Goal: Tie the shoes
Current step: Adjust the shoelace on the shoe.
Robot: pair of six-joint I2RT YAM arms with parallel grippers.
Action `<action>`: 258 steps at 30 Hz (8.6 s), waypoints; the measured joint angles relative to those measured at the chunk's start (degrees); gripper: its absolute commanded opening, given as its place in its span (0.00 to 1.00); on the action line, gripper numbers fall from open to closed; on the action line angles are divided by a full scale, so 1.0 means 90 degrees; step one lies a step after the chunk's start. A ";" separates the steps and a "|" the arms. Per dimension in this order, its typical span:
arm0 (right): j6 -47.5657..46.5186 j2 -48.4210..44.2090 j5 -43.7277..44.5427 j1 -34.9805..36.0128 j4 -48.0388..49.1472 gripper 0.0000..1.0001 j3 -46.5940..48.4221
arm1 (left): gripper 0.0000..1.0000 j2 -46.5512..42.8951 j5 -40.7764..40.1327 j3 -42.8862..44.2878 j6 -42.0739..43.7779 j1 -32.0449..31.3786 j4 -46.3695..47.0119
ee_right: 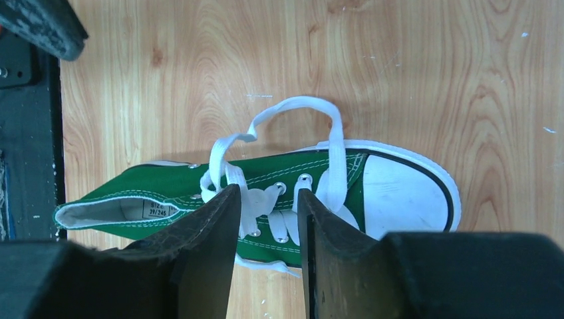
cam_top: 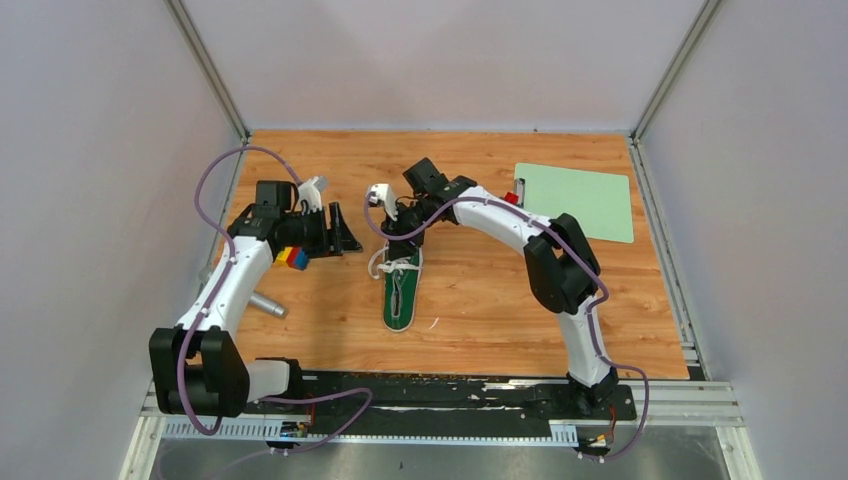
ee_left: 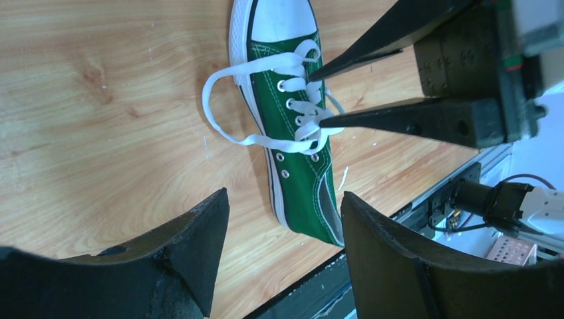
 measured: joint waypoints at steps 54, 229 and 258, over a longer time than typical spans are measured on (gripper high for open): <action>0.2540 -0.0335 0.0544 -0.0131 -0.0576 0.00 -0.0085 | 0.46 0.2278 0.0906 -0.0493 -0.1141 -0.1134 0.3077; 0.3378 -0.0063 0.0138 -0.1117 -0.0401 0.00 -0.0867 | 0.16 0.2654 0.1219 0.0153 0.2101 -0.1841 0.1664; 0.3475 -0.0457 -0.0112 -0.1248 -0.0265 0.36 -0.1423 | 0.42 0.1860 0.0838 0.0073 0.1122 -0.1894 0.1853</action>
